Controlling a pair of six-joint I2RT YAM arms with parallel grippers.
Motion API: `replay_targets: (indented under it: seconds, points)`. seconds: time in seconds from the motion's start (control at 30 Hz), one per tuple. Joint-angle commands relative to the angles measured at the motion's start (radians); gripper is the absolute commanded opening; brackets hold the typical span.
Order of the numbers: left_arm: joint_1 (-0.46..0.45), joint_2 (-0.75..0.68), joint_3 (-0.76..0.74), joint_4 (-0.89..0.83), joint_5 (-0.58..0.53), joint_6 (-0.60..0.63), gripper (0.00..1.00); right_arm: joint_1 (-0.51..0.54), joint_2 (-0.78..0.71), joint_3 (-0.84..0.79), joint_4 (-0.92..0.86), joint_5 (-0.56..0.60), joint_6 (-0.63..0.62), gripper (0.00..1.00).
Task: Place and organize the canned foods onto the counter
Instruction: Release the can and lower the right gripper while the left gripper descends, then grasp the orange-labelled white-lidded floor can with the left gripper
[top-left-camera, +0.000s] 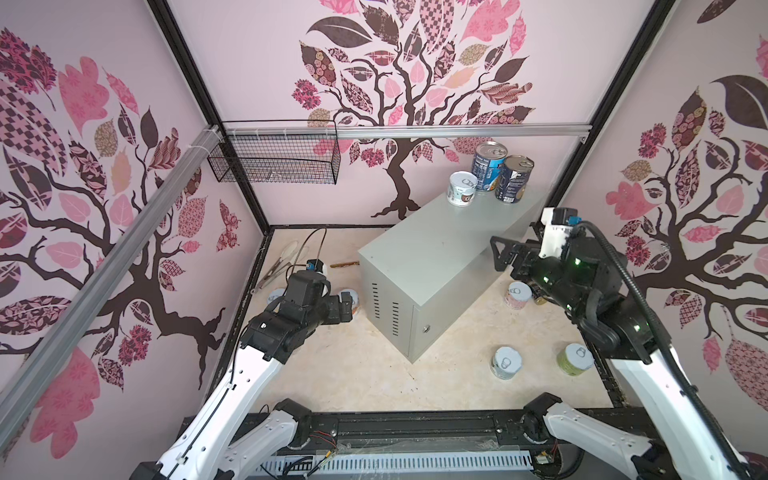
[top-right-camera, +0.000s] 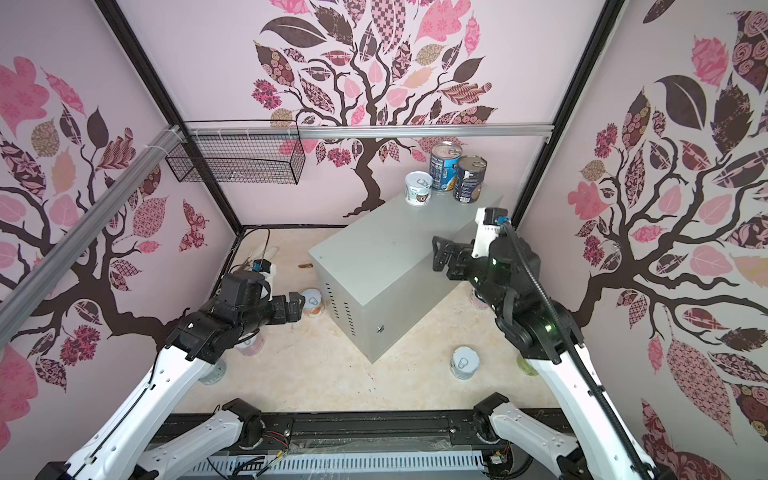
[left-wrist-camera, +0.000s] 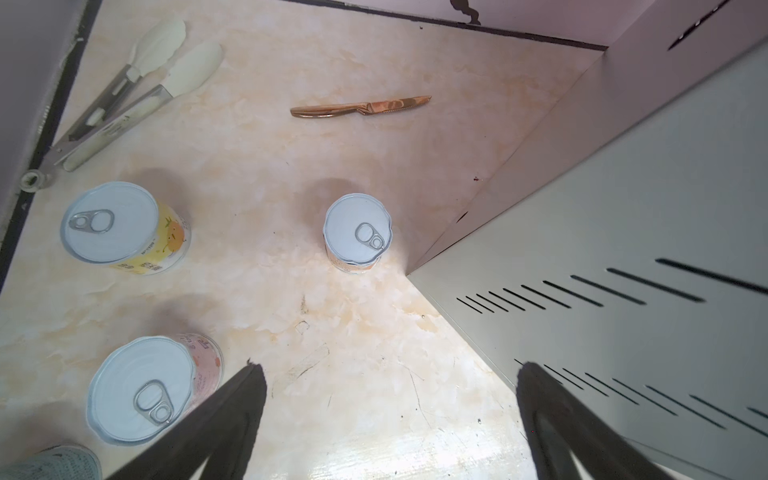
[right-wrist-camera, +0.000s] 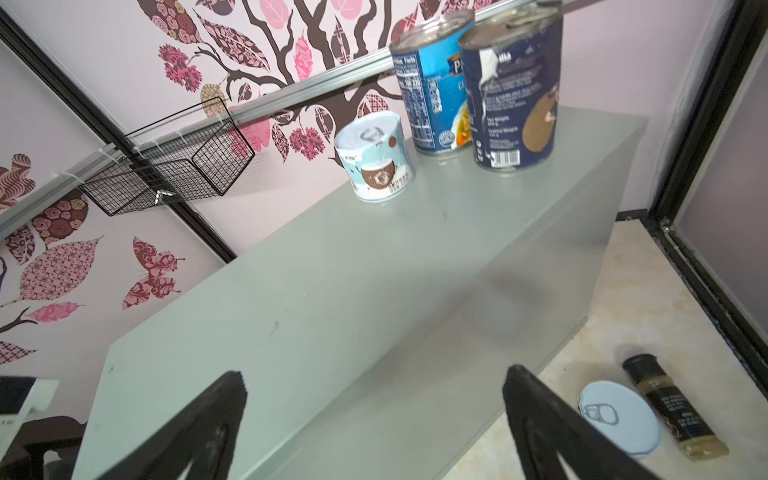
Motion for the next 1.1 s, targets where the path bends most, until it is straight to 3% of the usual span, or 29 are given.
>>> replay_targets:
  seconds: [0.0, 0.37, 0.7, 1.07]
  points:
    - [0.017, 0.041, 0.036, 0.002, 0.101, 0.015, 0.98, -0.001, -0.115, -0.129, 0.021, 0.028, 0.065, 1.0]
    - [0.067, 0.292, 0.077, 0.073, 0.063, 0.027, 0.98, 0.0, -0.481, -0.577, 0.011, 0.087, 0.233, 1.0]
    - [0.13, 0.478, 0.125, 0.136, 0.016, 0.025, 0.98, -0.002, -0.474, -0.766, 0.146, -0.001, 0.293, 1.0]
    - [0.169, 0.637, 0.098, 0.288, 0.081, -0.046, 0.98, -0.027, -0.46, -0.844, 0.229, -0.004, 0.257, 1.0]
